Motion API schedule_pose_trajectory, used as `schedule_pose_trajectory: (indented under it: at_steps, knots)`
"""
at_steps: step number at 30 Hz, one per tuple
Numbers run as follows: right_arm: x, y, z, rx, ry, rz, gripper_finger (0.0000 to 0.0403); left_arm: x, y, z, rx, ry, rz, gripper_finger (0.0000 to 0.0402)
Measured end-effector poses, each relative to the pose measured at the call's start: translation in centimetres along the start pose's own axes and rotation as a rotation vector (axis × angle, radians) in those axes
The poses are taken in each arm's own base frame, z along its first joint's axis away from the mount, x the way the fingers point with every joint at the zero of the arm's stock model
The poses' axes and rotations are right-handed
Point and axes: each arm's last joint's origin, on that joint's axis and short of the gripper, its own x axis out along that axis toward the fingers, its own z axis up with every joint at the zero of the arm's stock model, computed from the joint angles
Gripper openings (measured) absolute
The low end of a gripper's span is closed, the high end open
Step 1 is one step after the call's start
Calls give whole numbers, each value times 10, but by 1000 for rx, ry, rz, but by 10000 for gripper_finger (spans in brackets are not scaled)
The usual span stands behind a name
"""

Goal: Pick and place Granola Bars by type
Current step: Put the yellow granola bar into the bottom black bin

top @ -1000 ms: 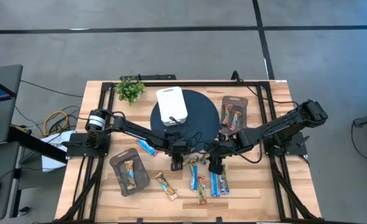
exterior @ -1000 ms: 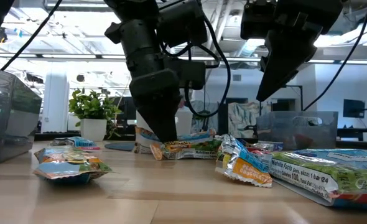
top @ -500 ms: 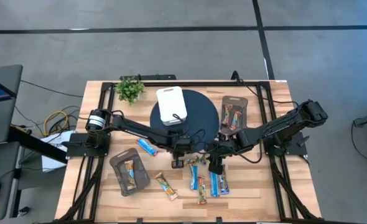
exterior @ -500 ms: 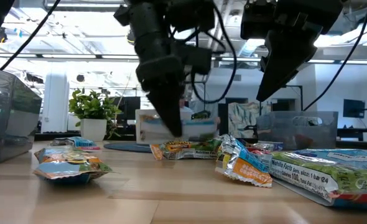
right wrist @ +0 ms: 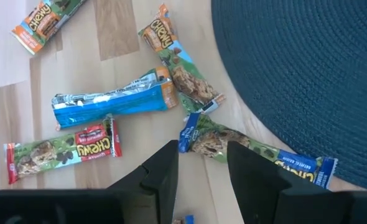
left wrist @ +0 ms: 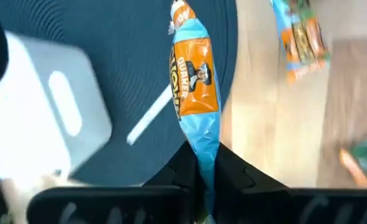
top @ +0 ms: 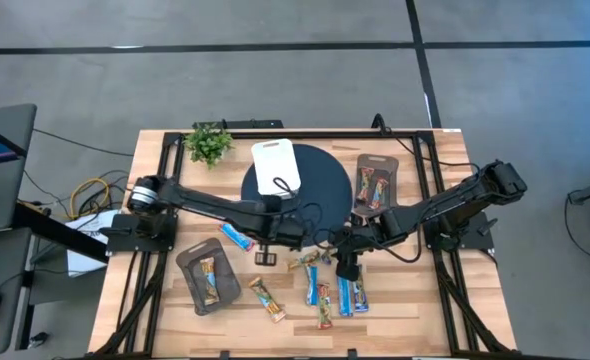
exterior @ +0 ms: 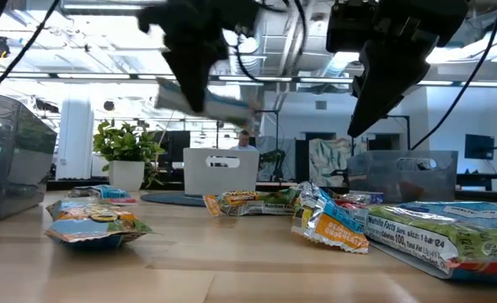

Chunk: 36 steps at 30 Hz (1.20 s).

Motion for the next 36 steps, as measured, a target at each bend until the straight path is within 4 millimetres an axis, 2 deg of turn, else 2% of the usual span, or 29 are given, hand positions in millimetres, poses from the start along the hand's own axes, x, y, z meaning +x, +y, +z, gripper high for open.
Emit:
schedule_pose_trajectory:
  at_steps: [7, 11, 14, 17, 22, 28, 32, 36]
  knots:
    - [0, -2, 1, -48, -9, -22, 127, -49, -2, -49, -118, 37, 39, 26]
    - [1, -6, 3, -55, -16, -34, 127, -76, -10, -80, -152, 24, 37, 27]
    - [1, -10, 6, -58, -22, -40, 127, -89, -20, -104, -144, -5, 16, 28]
    - [1, -15, 8, -59, -27, -48, 127, -94, -32, -126, -118, -13, -28, 28]
    - [2, -19, 10, -45, -33, -54, 127, -88, -54, -153, -65, 1, -96, 29]
    - [2, -19, 10, -44, -35, -51, 127, -53, -83, -167, 48, 10, -158, 29]
    - [2, -19, 10, -44, -35, -50, 127, -31, -88, -175, 67, 61, -165, 29]
    - [2, -18, 10, -34, -26, -24, 127, -24, -89, -181, 90, 125, -198, 35]
